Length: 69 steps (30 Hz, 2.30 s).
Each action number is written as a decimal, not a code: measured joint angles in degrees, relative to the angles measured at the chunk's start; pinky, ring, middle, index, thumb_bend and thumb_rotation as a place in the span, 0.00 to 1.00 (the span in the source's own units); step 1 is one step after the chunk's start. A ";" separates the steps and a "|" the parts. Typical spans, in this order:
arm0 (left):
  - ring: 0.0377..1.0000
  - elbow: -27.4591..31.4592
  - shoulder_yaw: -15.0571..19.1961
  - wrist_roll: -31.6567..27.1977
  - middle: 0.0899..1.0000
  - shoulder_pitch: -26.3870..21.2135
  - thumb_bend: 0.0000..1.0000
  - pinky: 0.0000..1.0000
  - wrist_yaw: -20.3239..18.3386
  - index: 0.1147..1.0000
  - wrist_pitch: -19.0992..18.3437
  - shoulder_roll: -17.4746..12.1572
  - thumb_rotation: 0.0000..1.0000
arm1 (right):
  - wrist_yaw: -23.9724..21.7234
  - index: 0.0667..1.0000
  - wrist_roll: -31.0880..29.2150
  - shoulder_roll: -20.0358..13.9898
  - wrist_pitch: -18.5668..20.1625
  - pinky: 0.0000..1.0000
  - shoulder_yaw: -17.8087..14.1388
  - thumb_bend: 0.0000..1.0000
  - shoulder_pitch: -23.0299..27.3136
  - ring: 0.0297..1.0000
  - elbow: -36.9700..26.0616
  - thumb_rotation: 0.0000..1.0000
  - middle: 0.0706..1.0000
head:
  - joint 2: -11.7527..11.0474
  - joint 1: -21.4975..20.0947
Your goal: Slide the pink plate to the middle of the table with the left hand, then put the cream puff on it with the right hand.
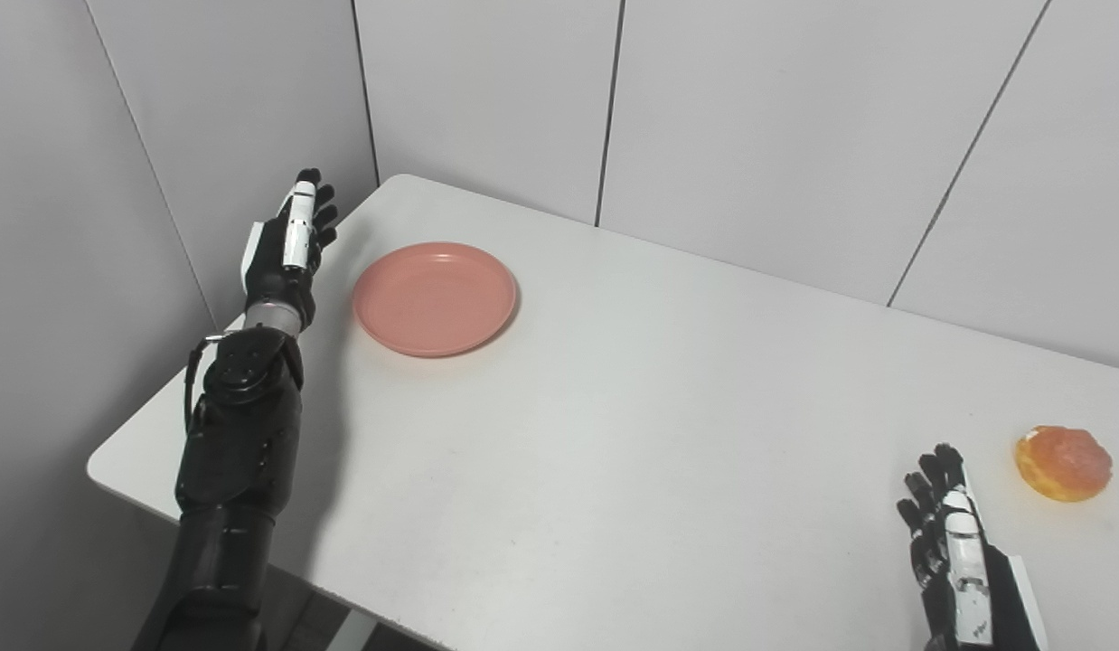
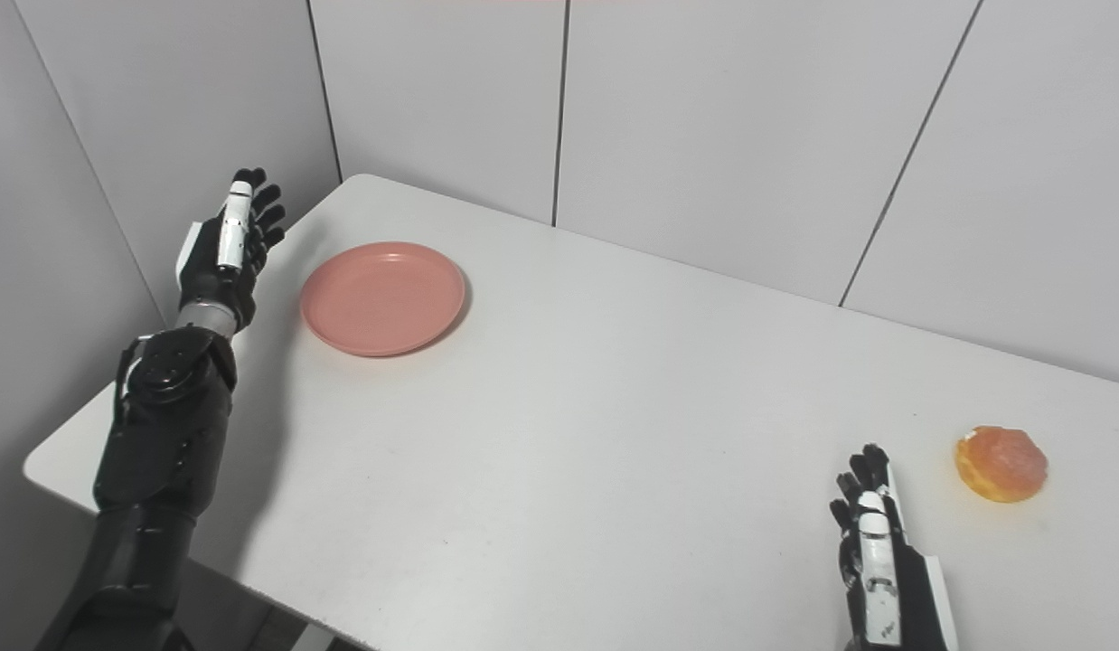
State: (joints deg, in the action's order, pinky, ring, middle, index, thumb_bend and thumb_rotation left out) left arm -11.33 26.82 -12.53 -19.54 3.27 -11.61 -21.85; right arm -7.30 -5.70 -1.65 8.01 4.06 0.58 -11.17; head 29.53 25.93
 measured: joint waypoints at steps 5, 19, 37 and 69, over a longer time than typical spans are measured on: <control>0.93 -3.74 0.04 -1.06 0.92 -0.18 0.37 0.92 -0.09 0.90 1.20 0.00 1.00 | 0.00 1.00 0.00 -0.03 0.00 1.00 0.02 0.05 0.00 1.00 0.00 1.00 1.00 | 0.09 0.00; 0.92 -9.78 0.38 -2.30 0.91 -0.82 0.35 0.91 0.45 0.89 3.60 0.04 1.00 | -0.05 1.00 0.08 -0.29 -0.01 1.00 0.03 0.06 0.00 1.00 0.12 1.00 1.00 | 0.35 0.00; 0.94 -19.18 0.04 -4.78 0.94 -3.82 0.34 0.95 -0.30 0.92 7.62 -0.91 1.00 | 0.01 1.00 0.00 -0.29 -0.01 1.00 0.02 0.08 0.00 1.00 0.13 1.00 1.00 | 0.97 -0.09; 0.94 -19.99 -3.31 -9.79 0.94 -5.87 0.38 0.95 -3.77 0.93 7.50 2.26 1.00 | 0.20 1.00 0.59 -0.24 0.04 1.00 0.11 0.08 0.00 1.00 0.05 1.00 1.00 | 2.02 -1.14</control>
State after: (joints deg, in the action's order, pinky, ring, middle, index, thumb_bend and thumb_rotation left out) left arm -31.32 23.51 -22.32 -25.41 -0.50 -4.11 -19.58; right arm -7.10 -5.10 -1.89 8.05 4.16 0.58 -11.12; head 31.55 24.79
